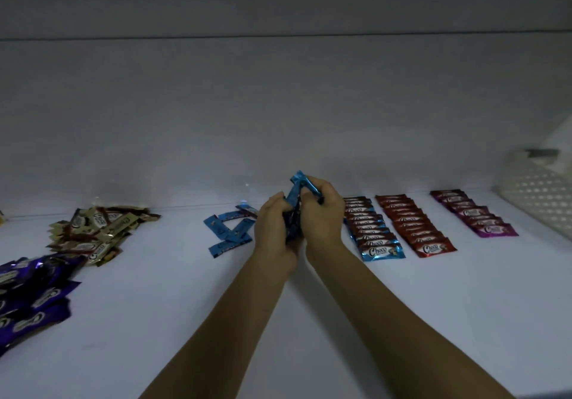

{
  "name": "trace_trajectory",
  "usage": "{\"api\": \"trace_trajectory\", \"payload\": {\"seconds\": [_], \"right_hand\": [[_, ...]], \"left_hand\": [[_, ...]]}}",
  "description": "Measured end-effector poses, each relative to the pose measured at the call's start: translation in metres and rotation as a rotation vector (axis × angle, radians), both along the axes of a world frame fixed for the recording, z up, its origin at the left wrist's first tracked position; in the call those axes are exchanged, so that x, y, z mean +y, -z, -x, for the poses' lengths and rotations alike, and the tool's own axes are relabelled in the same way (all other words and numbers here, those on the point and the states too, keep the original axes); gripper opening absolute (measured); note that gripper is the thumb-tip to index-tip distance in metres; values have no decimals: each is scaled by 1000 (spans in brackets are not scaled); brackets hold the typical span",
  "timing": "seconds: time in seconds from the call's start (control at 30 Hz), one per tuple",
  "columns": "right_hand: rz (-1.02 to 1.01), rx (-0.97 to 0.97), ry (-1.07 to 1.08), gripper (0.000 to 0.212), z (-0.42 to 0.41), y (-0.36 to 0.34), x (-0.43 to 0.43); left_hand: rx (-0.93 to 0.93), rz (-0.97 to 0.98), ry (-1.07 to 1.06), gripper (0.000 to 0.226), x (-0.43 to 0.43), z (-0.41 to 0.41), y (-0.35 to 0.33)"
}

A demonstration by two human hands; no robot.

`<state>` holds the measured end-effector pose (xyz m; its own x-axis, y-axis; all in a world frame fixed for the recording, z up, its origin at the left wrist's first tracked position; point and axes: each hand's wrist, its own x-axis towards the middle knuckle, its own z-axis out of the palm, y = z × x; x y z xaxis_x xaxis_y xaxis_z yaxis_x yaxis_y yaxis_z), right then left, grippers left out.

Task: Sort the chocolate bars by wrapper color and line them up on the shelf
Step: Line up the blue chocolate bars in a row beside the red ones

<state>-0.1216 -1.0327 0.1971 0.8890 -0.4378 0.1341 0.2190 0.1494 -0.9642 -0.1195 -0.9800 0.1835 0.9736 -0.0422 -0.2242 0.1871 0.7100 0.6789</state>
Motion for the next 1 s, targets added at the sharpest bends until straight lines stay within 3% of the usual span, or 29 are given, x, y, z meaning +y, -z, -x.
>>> {"api": "trace_trajectory", "payload": {"seconds": [0.3, 0.47, 0.53, 0.77, 0.9, 1.0], "right_hand": [[-222, 146, -160, 31, -18, 1, 11], [-530, 138, -347, 33, -23, -4, -5], [-549, 120, -350, 33, -23, -4, -11], [-167, 68, -251, 19, 0, -12, -37], [257, -82, -175, 19, 32, -5, -58], [574, -68, -186, 18, 58, 11, -72]], "left_hand": [[-36, -236, -36, 27, 0, -2, 4], [-23, -114, -47, 31, 11, -8, 5], [-48, -77, -30, 29, 13, -8, 10], [-70, -24, 44, 23, 20, -5, 15], [-99, -116, 43, 20, 16, -1, 9], [-146, -239, 58, 22, 13, 4, 6]]}}
